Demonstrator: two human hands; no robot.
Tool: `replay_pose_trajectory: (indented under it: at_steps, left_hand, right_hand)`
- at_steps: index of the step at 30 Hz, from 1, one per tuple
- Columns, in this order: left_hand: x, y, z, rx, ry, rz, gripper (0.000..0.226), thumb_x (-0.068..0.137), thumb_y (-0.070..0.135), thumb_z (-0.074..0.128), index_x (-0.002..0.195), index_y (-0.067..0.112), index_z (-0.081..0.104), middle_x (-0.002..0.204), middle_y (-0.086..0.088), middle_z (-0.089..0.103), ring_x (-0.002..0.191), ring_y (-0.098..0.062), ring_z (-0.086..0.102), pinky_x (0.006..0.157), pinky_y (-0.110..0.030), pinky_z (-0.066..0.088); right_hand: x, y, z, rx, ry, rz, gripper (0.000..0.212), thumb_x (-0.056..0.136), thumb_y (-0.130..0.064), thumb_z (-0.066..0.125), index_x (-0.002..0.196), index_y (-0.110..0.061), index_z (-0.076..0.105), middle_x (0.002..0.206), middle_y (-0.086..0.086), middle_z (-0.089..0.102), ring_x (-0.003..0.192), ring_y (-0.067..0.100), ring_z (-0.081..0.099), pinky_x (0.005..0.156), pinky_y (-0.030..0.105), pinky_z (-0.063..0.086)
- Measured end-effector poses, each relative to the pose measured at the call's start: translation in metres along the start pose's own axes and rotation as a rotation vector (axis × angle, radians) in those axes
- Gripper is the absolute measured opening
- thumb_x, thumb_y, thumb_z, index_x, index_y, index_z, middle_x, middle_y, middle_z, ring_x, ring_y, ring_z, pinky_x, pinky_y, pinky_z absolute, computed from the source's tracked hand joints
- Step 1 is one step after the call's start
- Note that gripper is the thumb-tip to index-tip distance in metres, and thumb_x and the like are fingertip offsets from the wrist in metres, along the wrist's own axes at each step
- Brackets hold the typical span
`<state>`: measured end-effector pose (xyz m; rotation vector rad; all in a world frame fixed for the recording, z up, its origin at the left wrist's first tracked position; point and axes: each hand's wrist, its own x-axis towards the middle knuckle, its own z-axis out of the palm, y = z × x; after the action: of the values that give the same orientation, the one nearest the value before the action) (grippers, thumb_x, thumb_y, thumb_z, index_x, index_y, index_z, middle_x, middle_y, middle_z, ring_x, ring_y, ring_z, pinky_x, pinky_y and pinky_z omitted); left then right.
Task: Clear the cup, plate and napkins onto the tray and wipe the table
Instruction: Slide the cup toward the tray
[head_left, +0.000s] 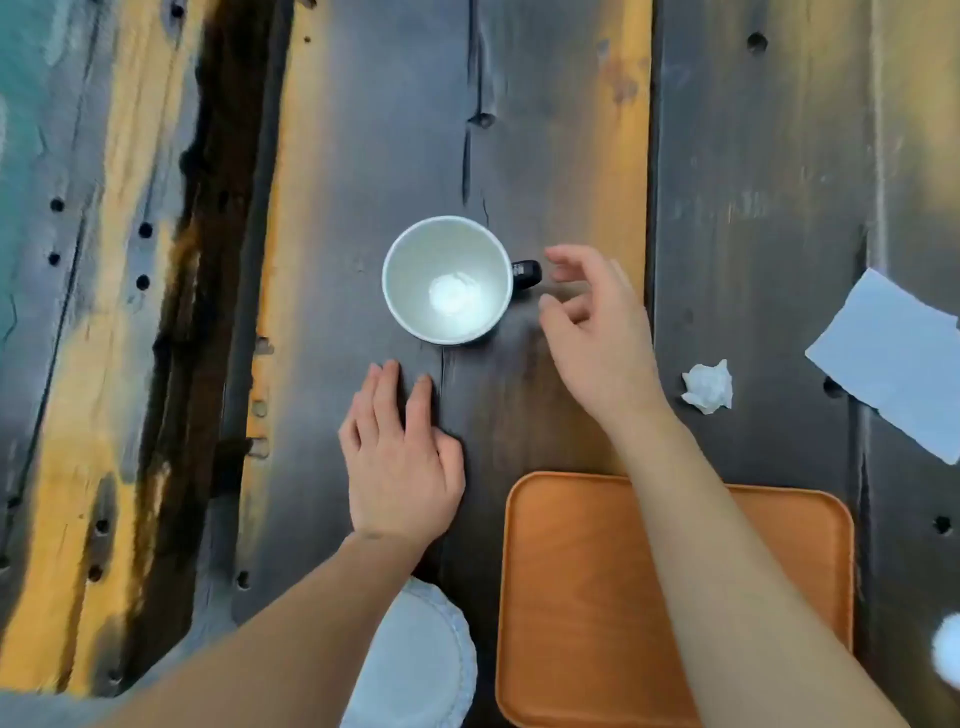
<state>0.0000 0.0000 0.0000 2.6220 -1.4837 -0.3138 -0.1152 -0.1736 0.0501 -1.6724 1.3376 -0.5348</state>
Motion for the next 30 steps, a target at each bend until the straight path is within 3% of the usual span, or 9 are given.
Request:
replay_pose_trajectory:
  at_steps: [5, 12, 18, 24, 30]
  left_hand:
    - [-0.001, 0.000, 0.003, -0.051, 0.034, -0.003, 0.052, 0.086, 0.027, 0.043, 0.131, 0.008, 0.060, 0.151, -0.022, 0.045, 0.144, -0.038, 0.036, 0.110, -0.054, 0.033]
    - [0.000, -0.003, 0.006, -0.043, 0.069, -0.011, 0.052, 0.086, 0.028, 0.044, 0.133, 0.010, 0.060, 0.150, -0.020, 0.046, 0.143, -0.035, 0.036, 0.112, -0.053, 0.034]
    - [0.002, -0.004, 0.005, -0.019, 0.034, 0.015, 0.061, 0.088, 0.028, 0.043, 0.145, 0.009, 0.049, 0.158, -0.016, 0.040, 0.150, -0.030, 0.029, 0.121, -0.049, 0.027]
    - [0.003, -0.004, 0.008, 0.022, -0.010, 0.036, 0.070, 0.092, 0.029, 0.037, 0.159, 0.009, 0.028, 0.167, -0.010, 0.023, 0.156, -0.025, 0.015, 0.127, -0.047, 0.017]
    - [0.002, -0.004, 0.010, 0.040, -0.001, 0.049, 0.071, 0.093, 0.029, 0.032, 0.159, 0.007, 0.023, 0.168, -0.012, 0.019, 0.157, -0.027, 0.012, 0.128, -0.047, 0.014]
  right_hand:
    - [0.017, 0.002, -0.001, -0.187, -0.036, -0.087, 0.029, 0.094, -0.014, 0.060, 0.120, -0.027, 0.064, 0.103, -0.008, 0.059, 0.073, 0.007, 0.059, 0.074, 0.017, 0.052]
    - [0.031, -0.004, -0.002, -0.474, -0.175, -0.230, 0.016, 0.096, -0.028, 0.054, 0.111, -0.024, 0.059, 0.083, -0.005, 0.064, 0.073, 0.020, 0.060, 0.069, 0.041, 0.055]
    - [0.030, 0.004, 0.003, -0.464, -0.294, -0.220, 0.010, 0.103, -0.018, 0.042, 0.107, -0.010, 0.046, 0.091, 0.009, 0.063, 0.079, 0.033, 0.058, 0.069, 0.046, 0.049]
    - [0.003, 0.024, -0.009, -0.319, -0.134, -0.179, 0.016, 0.098, -0.014, 0.040, 0.109, -0.008, 0.049, 0.089, 0.010, 0.068, 0.080, 0.034, 0.061, 0.070, 0.046, 0.051]
    - [-0.052, 0.034, -0.040, -0.262, 0.106, -0.118, 0.013, 0.098, -0.005, 0.045, 0.107, -0.006, 0.053, 0.079, -0.001, 0.062, 0.072, 0.023, 0.056, 0.064, 0.024, 0.031]
